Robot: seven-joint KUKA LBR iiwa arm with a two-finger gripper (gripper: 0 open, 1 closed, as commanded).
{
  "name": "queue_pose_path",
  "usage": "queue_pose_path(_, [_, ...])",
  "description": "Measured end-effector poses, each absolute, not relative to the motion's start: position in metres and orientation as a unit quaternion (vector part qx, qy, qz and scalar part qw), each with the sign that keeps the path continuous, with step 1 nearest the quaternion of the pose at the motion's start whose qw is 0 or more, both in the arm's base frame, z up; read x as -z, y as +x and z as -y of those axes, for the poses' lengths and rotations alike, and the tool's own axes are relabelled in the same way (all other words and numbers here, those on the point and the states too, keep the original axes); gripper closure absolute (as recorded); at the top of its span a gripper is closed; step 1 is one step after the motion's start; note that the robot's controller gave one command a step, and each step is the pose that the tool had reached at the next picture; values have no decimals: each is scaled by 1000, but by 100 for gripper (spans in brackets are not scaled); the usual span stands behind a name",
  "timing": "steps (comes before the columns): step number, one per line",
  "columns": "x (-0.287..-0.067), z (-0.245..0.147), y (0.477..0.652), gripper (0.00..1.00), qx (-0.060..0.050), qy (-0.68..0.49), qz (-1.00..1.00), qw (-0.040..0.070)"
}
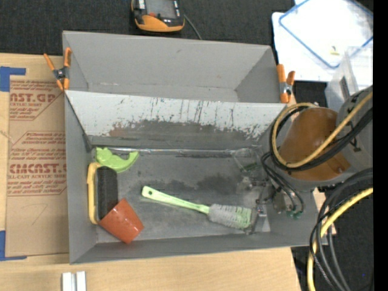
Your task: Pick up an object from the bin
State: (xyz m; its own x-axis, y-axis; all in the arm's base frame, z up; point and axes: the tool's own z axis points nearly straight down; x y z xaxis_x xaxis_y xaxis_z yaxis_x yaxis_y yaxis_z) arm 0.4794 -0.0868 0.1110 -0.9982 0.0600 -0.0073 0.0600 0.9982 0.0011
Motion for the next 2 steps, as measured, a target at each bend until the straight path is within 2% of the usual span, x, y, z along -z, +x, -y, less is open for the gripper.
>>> queue_pose_path(1, [-79, 84, 484, 0, -1, 58, -998, 1])
queue_pose_path(2, [-71, 79, 482, 0, -1, 67, -998, 9])
